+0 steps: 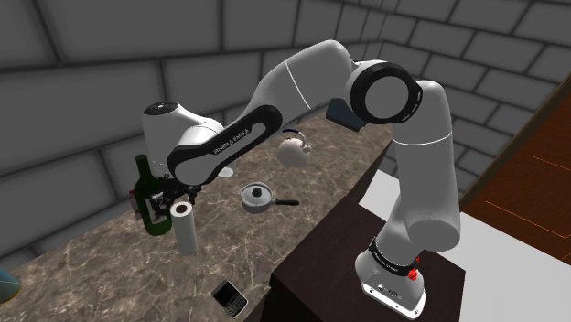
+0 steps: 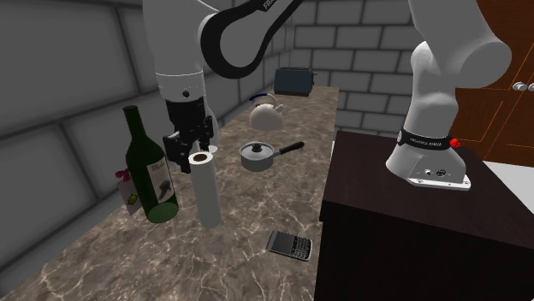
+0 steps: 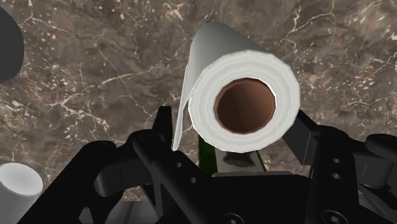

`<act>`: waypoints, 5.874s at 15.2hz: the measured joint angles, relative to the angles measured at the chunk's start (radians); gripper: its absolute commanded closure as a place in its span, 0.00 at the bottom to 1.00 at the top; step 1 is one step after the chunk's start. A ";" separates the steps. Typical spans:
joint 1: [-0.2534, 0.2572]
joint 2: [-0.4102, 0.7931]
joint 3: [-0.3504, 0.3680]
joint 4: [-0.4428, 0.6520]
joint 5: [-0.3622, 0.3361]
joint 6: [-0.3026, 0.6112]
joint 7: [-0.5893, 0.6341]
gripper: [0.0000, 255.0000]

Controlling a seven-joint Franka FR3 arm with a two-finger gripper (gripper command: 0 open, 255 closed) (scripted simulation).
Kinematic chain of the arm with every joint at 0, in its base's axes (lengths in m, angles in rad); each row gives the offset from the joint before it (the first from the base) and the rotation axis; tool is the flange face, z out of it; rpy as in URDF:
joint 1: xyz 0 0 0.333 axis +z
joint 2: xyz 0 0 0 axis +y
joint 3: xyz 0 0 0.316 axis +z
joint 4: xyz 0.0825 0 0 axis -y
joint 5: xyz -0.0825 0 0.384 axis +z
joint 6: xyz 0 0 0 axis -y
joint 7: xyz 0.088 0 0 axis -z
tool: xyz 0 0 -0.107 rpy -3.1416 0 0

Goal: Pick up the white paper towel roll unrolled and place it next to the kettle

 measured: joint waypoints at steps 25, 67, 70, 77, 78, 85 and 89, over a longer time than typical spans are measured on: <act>-0.022 -0.138 0.036 0.089 0.068 -0.218 -0.049 0.00; 0.051 -0.018 -0.023 -0.397 0.018 0.095 0.275 1.00; 0.050 -0.015 -0.024 -0.400 0.018 0.100 0.276 1.00; 0.038 -0.064 -0.007 -0.411 0.041 0.062 0.260 1.00; 0.034 -0.073 -0.005 -0.412 0.045 0.054 0.256 1.00; 0.018 -0.154 0.020 -0.417 0.085 -0.017 0.231 1.00; 0.011 -0.203 0.033 -0.418 0.108 -0.061 0.217 1.00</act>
